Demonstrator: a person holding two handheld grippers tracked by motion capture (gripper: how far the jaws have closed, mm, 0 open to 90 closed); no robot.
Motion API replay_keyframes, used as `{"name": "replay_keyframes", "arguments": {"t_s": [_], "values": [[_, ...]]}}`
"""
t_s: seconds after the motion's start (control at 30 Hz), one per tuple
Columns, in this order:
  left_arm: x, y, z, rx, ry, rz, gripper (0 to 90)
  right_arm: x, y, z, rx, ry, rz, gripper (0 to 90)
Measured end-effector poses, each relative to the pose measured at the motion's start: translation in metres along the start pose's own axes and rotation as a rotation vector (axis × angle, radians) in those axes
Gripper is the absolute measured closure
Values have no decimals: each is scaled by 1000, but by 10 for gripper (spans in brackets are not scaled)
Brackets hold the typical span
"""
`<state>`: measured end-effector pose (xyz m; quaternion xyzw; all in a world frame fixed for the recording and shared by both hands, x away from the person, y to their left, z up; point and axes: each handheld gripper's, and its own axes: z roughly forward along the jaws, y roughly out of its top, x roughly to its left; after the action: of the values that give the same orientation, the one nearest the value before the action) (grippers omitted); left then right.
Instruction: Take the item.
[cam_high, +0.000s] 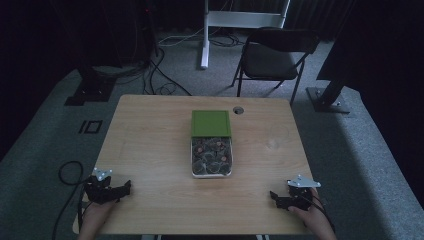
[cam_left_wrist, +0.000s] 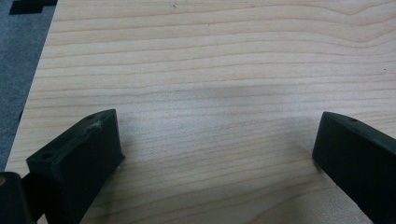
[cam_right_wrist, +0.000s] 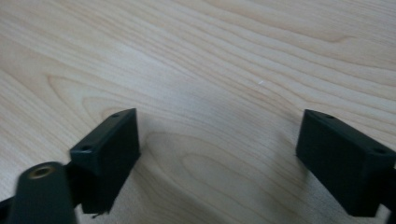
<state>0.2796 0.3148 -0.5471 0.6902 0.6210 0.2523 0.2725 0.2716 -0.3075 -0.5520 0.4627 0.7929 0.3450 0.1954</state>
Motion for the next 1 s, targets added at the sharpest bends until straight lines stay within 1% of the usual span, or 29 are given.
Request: {"name": "replay_keyframes", "arguments": {"t_s": [0.07,0.1,0.17,0.3,0.4,0.7,0.8,0.83,0.97,1.0], "values": [[0,0,0,0,0,0,17,-1,0,0,-9,2,24,138],[0,0,0,0,0,0,17,-1,0,0,-9,2,24,138],[0,0,0,0,0,0,17,-1,1,-1,-21,-7,42,129],[0,0,0,0,0,0,17,-2,4,-2,-22,-23,47,130],[0,0,0,0,0,0,17,-3,7,-5,-30,-15,53,130],[0,0,0,0,0,0,17,-3,19,-20,-68,-23,38,127],[0,0,0,0,0,0,17,-3,20,-21,-70,-24,35,128],[0,0,0,0,0,0,17,-2,24,-25,-81,-25,29,128],[0,0,0,0,0,0,17,0,29,-29,-95,-23,27,128],[0,0,0,0,0,0,17,2,33,-31,-104,-19,19,128]]}}
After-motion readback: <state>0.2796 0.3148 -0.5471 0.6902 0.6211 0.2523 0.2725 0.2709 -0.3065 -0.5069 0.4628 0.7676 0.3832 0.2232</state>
